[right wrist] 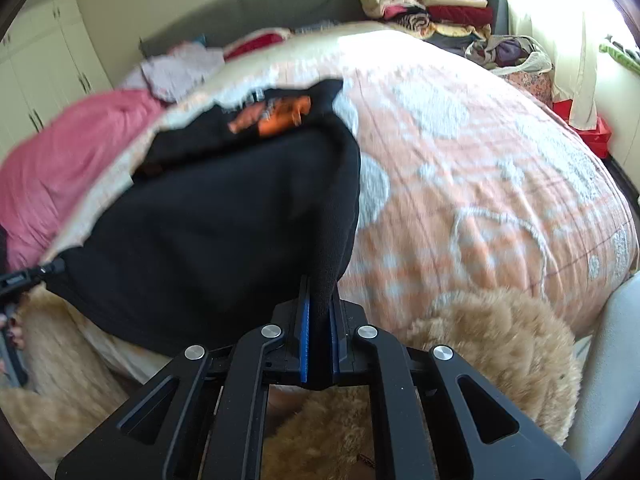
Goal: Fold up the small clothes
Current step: 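Lift the hem with both tools and lay it over toward the collar, then open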
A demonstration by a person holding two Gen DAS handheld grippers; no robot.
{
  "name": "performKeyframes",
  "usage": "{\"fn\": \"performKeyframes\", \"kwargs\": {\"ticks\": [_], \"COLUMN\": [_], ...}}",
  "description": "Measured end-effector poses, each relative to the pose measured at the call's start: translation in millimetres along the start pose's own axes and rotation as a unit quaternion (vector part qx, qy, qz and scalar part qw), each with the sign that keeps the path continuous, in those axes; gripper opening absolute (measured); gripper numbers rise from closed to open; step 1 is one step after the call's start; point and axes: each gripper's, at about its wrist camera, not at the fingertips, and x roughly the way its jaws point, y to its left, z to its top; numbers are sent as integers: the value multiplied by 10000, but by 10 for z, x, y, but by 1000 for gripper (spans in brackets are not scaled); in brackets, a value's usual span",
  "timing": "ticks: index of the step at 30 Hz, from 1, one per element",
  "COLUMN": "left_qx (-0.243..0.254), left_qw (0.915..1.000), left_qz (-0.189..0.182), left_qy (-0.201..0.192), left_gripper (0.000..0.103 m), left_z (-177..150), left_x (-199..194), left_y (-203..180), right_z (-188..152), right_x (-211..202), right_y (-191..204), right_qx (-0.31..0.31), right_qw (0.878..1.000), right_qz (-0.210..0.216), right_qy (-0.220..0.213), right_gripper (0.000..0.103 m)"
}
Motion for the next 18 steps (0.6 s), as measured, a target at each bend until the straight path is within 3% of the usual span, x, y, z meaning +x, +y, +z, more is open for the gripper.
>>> {"fn": "performKeyframes", "kwargs": {"ticks": [7,18], "left_qx": [-69,-147], "left_qw": [9984,9947], "left_qz": [-203,-195], "left_qy": [-515,-996], "left_gripper": [2,2], "left_z": [415,996], "left_x": [-201,-252], "left_y": [0,33], "right_z": [441,1180], "right_x": [-302,-308], "right_y": [-18,271], "right_qx": [158,-418], "right_qw": [9962,9917], "right_qz": [426,154], "right_qy": [-737,-1209], "right_gripper": [7,7]}}
